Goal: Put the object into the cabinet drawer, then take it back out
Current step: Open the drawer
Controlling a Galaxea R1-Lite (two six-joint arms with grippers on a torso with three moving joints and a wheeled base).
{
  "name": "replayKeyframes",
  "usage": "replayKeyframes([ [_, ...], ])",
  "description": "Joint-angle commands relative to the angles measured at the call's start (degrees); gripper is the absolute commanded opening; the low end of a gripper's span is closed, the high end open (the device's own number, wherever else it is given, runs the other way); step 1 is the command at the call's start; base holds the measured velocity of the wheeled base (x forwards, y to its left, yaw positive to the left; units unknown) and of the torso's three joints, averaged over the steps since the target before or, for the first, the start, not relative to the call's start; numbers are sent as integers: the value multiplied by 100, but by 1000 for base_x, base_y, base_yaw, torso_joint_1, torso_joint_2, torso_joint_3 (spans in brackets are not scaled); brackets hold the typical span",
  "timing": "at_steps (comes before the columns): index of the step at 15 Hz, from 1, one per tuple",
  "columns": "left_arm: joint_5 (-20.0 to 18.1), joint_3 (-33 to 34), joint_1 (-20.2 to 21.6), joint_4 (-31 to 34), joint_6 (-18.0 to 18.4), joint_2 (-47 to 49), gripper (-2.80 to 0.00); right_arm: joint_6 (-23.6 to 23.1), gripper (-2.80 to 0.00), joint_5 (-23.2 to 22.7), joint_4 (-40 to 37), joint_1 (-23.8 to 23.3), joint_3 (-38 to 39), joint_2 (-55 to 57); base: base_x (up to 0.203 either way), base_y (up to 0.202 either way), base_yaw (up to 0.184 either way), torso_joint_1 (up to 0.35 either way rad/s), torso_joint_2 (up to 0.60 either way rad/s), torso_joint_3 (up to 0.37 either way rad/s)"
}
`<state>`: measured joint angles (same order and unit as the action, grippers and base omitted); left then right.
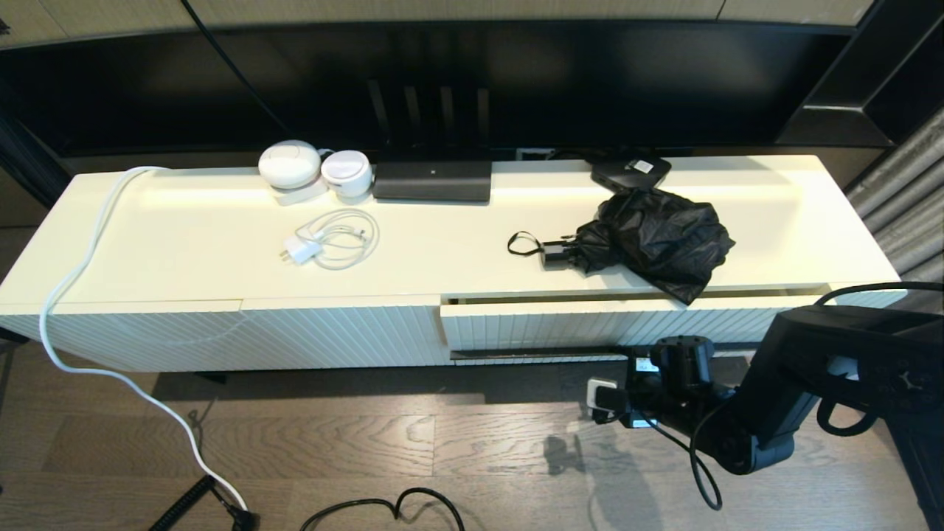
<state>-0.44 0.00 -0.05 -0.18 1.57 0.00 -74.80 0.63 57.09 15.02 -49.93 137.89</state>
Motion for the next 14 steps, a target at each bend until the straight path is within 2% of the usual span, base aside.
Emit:
replayKeyframes([
  [1, 0, 9, -4, 0, 1, 9, -280, -43, 0, -2, 22, 1, 91, -86, 0, 0, 0, 0, 0, 0],
  [14, 0, 9, 5, 0, 1, 9, -280, -3, 0, 114, 22, 183, 1133, -701, 0, 0, 0, 0, 0, 0],
])
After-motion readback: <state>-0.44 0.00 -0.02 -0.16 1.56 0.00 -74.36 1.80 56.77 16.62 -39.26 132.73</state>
